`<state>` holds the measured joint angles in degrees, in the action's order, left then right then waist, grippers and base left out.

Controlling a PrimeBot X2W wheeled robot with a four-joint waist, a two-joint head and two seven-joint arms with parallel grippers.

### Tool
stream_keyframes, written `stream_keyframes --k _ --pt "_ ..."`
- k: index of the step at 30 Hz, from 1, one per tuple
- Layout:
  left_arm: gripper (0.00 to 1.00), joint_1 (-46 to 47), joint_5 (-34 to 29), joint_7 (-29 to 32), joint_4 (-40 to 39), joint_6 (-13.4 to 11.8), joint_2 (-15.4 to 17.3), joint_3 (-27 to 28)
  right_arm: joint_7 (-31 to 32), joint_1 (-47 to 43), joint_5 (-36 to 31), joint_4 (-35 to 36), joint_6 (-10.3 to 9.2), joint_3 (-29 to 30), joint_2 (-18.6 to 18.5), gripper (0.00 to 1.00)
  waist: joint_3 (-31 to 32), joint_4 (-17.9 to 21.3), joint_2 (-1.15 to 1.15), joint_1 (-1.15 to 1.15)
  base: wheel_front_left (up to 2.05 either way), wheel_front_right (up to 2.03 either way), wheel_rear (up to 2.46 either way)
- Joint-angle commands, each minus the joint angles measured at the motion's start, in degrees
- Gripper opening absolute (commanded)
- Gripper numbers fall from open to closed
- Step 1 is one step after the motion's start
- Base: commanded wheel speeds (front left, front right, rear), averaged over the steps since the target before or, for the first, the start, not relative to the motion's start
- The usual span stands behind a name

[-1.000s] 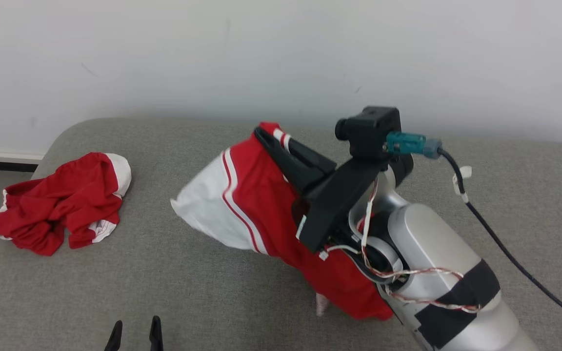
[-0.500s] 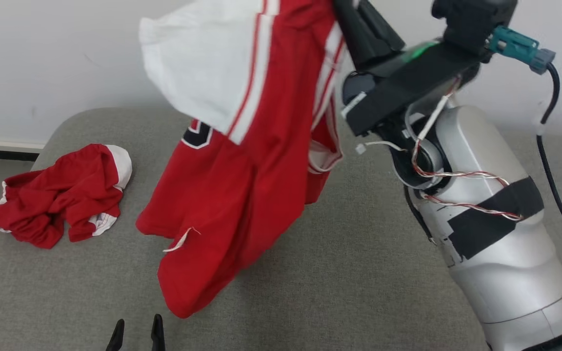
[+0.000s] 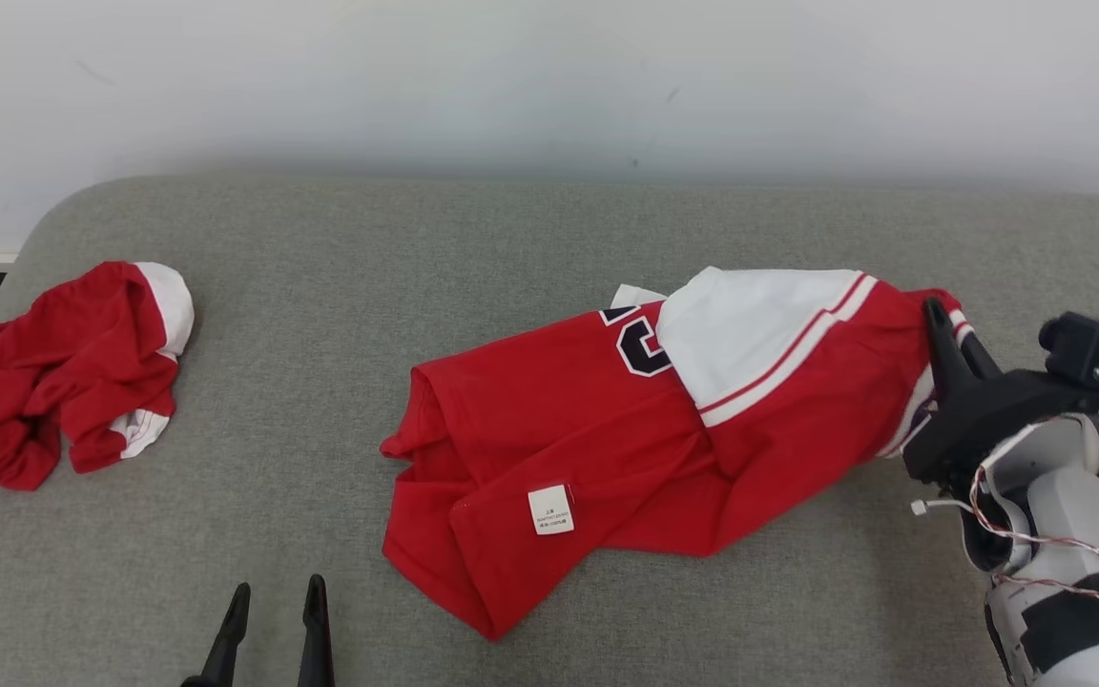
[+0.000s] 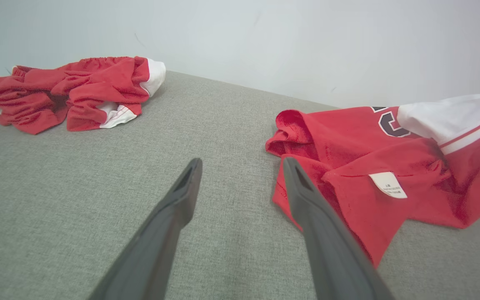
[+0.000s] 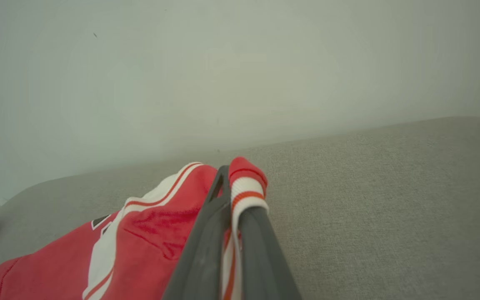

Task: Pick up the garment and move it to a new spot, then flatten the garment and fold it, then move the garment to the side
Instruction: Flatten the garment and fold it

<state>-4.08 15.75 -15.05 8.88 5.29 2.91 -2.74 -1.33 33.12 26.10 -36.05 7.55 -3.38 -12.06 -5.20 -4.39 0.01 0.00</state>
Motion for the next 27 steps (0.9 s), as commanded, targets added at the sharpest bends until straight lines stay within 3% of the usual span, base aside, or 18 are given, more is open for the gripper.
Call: stream_keyframes --k 1,17,27 --pt "1.00 0.85 -0.56 -0.19 0.15 -0.01 -0.04 0.16 -0.74 -1.59 -1.07 -0.37 -0.11 1.25 -0.40 0.00 -0.65 0.92 -0.01 0.00 0.00 0.00 0.00" --pt "1.00 1.58 -1.12 -0.19 0.86 0.79 -0.04 0.07 -3.33 -9.19 -10.34 -4.69 -0.11 19.01 1.27 0.00 -0.29 1.40 -0.01 0.00 0.00 0.00 0.00" --pt "1.00 0.15 -1.19 -0.19 1.23 1.01 -0.04 0.48 -2.05 -13.62 -17.08 -1.48 -0.11 29.65 5.35 0.00 0.95 1.72 -0.01 0.00 0.00 0.00 0.00"
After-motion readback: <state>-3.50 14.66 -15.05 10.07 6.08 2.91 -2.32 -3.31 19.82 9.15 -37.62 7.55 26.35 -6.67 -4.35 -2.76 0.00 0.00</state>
